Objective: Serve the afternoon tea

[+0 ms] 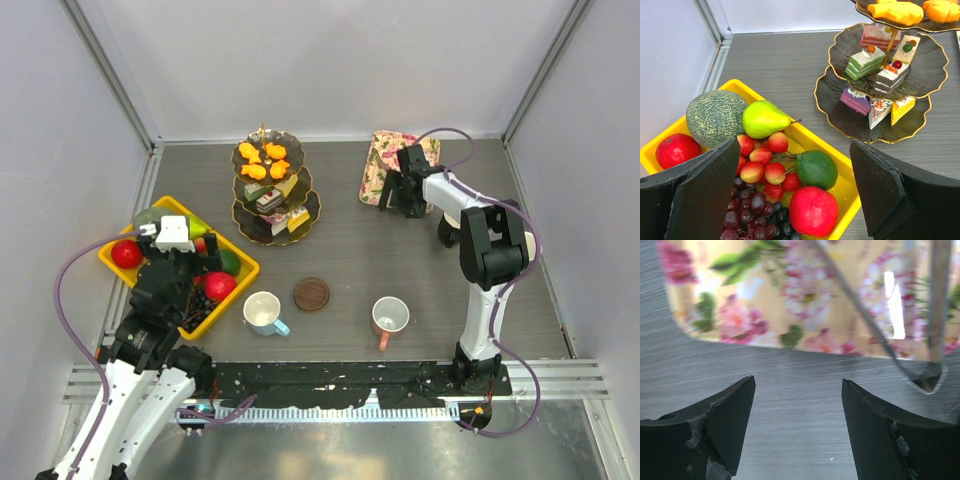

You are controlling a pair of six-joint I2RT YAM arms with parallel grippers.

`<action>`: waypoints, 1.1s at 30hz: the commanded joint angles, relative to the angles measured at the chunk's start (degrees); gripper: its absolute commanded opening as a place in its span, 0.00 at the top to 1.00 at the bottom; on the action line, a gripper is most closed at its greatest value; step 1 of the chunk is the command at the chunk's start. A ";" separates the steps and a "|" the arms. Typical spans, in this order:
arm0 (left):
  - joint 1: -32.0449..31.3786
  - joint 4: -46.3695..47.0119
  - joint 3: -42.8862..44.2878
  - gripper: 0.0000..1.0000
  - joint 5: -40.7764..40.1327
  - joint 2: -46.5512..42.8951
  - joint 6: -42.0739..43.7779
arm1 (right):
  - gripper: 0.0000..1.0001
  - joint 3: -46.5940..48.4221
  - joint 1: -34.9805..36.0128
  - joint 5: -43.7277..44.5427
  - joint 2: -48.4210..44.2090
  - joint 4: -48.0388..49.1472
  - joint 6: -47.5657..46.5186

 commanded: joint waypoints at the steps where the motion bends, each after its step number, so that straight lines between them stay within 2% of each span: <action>1: 0.16 3.09 -0.07 0.01 -0.07 -0.12 0.46 | 0.25 0.17 3.59 -7.18 -5.70 4.33 -4.28; 4: 0.16 3.00 -0.08 0.01 -0.16 -0.29 0.46 | 0.26 0.97 5.70 -12.98 -4.48 6.35 -4.55; 7: 0.16 3.09 -0.16 0.01 -0.16 -0.38 0.46 | 0.27 3.68 8.07 -15.19 -0.97 6.89 -3.85; 13: 0.16 3.09 -0.08 0.01 -0.16 -0.38 0.55 | 0.27 8.52 8.78 -12.22 5.10 6.54 -2.62; 18: 0.16 3.09 -0.16 0.01 -0.25 -0.38 0.55 | 0.27 10.28 5.98 -8.87 7.74 5.31 -1.57; 27: 0.16 3.09 -0.08 0.01 -0.16 -0.30 0.55 | 0.27 10.63 -0.09 -1.49 7.31 4.51 0.99; 33: 0.16 3.09 -0.16 0.01 -0.25 -0.65 0.63 | 0.27 9.76 -0.19 -3.50 1.44 2.93 -3.05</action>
